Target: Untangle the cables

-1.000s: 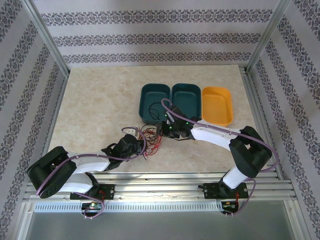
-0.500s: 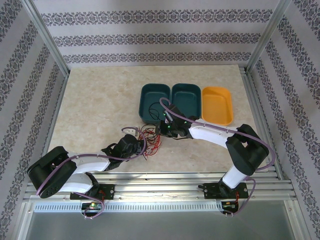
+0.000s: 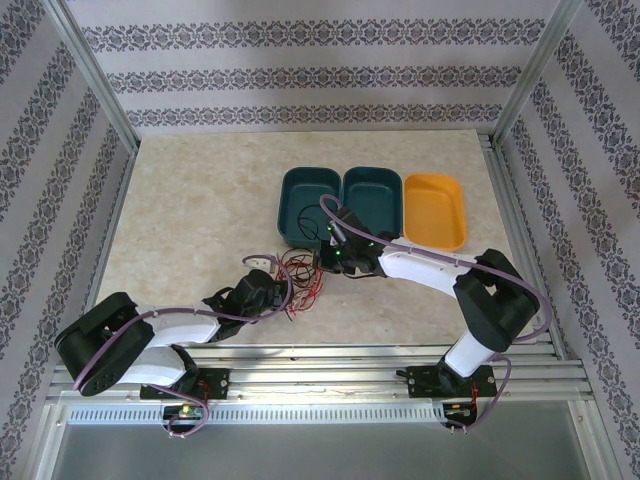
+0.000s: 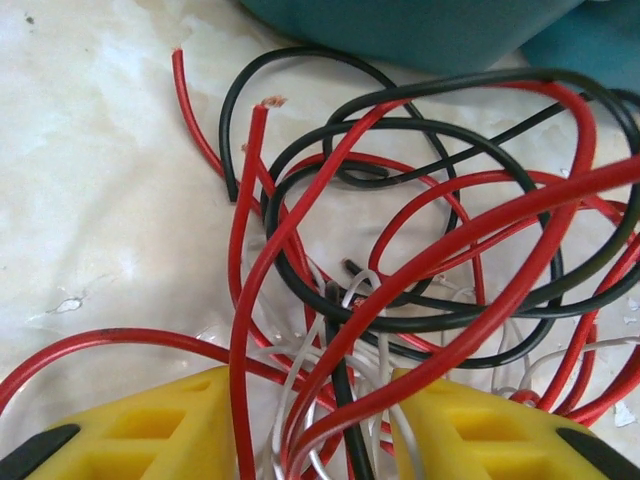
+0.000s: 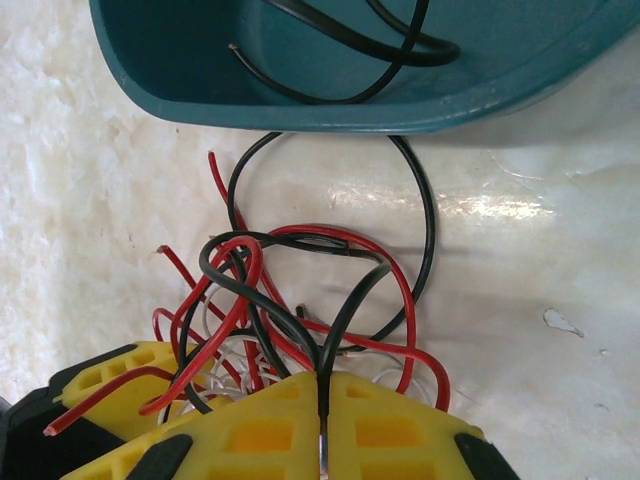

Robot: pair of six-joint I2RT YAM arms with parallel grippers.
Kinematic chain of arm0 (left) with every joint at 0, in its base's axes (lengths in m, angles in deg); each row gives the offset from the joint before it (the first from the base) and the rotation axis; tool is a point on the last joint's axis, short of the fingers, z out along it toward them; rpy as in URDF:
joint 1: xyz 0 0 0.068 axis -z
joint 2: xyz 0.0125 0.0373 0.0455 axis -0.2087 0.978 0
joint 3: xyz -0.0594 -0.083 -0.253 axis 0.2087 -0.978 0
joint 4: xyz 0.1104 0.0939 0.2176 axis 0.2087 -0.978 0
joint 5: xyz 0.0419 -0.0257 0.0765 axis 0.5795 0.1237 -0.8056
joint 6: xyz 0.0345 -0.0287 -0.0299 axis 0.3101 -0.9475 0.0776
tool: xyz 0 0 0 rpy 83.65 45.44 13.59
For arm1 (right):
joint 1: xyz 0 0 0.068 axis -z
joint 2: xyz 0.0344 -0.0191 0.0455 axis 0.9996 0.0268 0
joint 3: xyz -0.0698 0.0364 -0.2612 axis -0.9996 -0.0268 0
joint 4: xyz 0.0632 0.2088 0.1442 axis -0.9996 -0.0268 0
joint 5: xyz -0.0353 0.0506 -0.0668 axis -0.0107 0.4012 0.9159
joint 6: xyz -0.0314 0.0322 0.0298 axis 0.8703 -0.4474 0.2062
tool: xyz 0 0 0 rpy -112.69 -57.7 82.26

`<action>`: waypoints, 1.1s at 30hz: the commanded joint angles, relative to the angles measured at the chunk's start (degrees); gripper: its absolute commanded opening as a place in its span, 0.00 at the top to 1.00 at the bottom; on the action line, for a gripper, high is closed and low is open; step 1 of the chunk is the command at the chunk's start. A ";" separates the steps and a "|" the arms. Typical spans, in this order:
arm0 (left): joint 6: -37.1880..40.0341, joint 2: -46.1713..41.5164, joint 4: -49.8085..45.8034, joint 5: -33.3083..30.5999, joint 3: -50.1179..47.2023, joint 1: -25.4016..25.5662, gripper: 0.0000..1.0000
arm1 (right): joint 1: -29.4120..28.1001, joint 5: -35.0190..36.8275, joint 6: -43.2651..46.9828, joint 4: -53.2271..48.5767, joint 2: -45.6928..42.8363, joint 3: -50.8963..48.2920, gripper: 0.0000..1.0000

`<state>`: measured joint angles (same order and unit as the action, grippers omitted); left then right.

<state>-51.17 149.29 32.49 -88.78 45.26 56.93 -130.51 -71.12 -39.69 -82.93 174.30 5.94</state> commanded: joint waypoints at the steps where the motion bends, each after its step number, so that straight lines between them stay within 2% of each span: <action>1: -1.28 -1.01 0.06 -1.92 -0.99 -0.32 0.60 | 1.05 1.47 0.96 -0.96 -3.70 -0.68 0.94; 6: -2.45 -2.48 -2.68 -4.27 -0.99 -0.32 0.73 | 2.13 2.14 1.62 -2.02 -7.19 -2.38 0.93; 11: -2.38 -4.73 -5.00 -5.75 -1.11 -0.32 0.74 | 3.55 2.51 2.71 -2.74 -10.65 -3.74 0.95; 18: -4.73 -9.05 -10.82 -9.96 -1.80 -0.32 0.82 | 4.48 4.18 6.63 -5.68 -15.93 -2.71 0.95; 33: -5.98 -17.34 -18.30 -14.49 -3.99 -0.32 0.83 | 4.46 15.20 15.90 -13.56 -30.86 -0.29 1.00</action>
<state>-56.55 133.49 17.80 -100.96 42.11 56.93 -126.44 -59.80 -26.92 -94.45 146.04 3.42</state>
